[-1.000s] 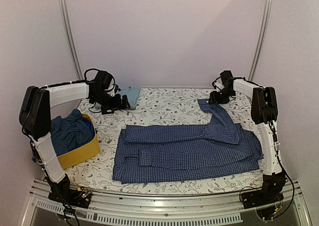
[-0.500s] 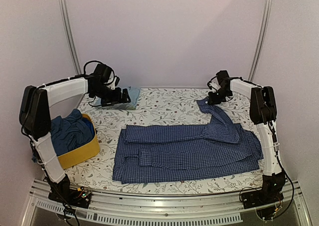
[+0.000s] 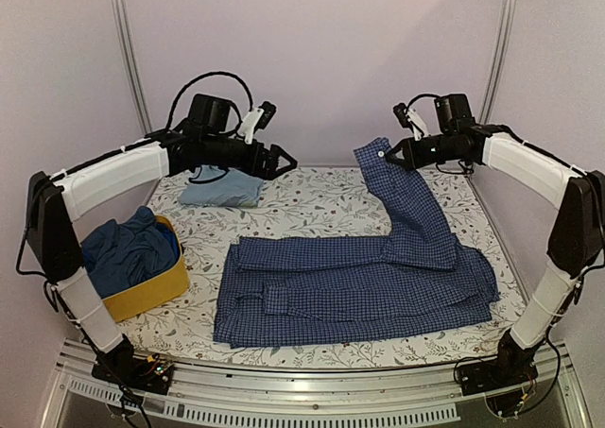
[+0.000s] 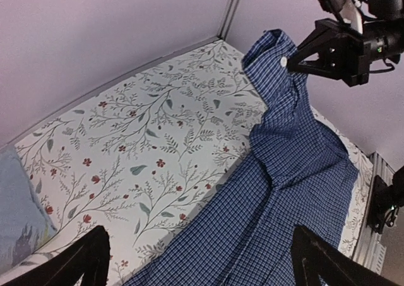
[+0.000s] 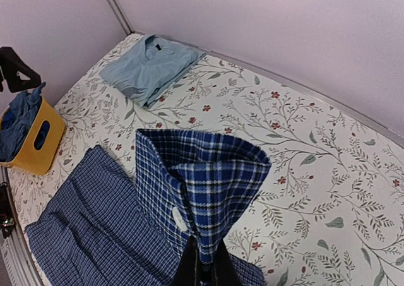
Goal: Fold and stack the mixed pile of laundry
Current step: Pass from the right arm to the left
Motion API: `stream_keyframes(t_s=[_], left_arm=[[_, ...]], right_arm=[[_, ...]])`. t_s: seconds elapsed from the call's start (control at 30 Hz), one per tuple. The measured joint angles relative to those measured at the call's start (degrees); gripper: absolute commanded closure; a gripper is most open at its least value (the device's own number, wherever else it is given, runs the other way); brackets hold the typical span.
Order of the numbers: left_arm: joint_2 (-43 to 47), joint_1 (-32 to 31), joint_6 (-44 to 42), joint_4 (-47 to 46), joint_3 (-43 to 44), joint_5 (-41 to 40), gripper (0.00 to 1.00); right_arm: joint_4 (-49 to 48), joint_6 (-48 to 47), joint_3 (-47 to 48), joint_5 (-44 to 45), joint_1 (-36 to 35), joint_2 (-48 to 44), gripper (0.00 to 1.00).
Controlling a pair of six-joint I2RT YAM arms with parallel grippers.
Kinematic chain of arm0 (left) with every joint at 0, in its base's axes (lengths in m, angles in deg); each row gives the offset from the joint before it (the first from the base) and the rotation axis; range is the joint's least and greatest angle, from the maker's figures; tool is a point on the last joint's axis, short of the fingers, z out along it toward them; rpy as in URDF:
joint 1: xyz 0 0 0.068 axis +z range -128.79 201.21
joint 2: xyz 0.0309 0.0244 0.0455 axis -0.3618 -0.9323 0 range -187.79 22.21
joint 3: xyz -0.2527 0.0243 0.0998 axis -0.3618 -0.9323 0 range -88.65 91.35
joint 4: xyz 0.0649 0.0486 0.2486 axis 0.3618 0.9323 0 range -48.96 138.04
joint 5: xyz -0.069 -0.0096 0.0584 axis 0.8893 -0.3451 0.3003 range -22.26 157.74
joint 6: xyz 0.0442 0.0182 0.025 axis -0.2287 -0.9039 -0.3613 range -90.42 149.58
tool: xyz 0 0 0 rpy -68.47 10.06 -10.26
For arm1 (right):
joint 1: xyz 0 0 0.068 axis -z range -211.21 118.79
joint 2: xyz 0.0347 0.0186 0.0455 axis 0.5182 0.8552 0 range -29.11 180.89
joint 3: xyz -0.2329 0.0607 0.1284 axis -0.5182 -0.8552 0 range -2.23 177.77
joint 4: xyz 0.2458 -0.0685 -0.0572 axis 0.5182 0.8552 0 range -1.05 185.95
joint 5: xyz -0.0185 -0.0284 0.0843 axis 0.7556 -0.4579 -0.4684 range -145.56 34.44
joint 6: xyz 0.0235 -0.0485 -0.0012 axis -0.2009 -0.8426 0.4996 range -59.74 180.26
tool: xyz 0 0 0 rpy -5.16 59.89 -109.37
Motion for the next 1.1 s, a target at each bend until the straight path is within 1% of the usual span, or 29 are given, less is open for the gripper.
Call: stream_keyframes(t_s=[0.13, 0.3, 0.47, 0.63, 0.7, 0.77, 0.8, 0.93, 1.0, 1.07, 1.1], left_arm=[[-0.09, -5.68, -2.78, -2.84, 0.57, 2.89, 0.0], [-1.36, -10.27, -3.69, -5.14, 1.9, 6.43, 0.0], [-4.76, -13.29, -4.15, -5.99, 4.0, 8.09, 0.0], [-7.96, -15.54, -5.09, -5.92, 5.22, 10.64, 0.01], [-8.7, -16.04, -5.66, -5.4, 5.86, 11.76, 0.09], [-9.64, -16.31, -6.21, -4.59, 7.61, 13.07, 0.21], [-10.19, -16.33, -6.6, -4.28, 8.81, 14.12, 0.29], [-11.67, -16.37, -8.66, -3.17, 12.9, 18.43, 0.69], [-11.67, -16.37, -9.09, -2.71, 13.35, 19.91, 0.81], [-11.67, -16.44, -10.03, -2.12, 13.55, 20.9, 0.88], [-11.69, -16.48, -10.21, -1.36, 13.77, 21.24, 0.97]], right_arm=[[-4.11, -0.57, -11.32, 0.57, -6.45, -8.83, 1.0], [-7.3, -2.01, -21.77, 4.35, -13.64, -17.03, 1.0], [-10.21, -2.56, -27.23, 7.93, -18.18, -24.09, 1.0], [-12.35, -2.64, -29.4, 10.21, -20.5, -27.67, 0.99], [-12.72, -2.8, -29.49, 10.69, -21.05, -28.09, 0.99], [-13.27, -3.02, -29.49, 11.3, -21.55, -28.15, 0.99], [-13.31, -3.21, -29.49, 11.56, -21.79, -28.15, 0.99], [-13.42, -3.96, -29.49, 12.74, -22.49, -28.15, 0.97], [-13.46, -4.13, -29.49, 13.0, -22.73, -28.15, 0.96], [-13.51, -4.28, -29.49, 13.27, -22.93, -28.22, 0.94], [-13.51, -4.31, -29.51, 13.38, -23.02, -28.35, 0.93]])
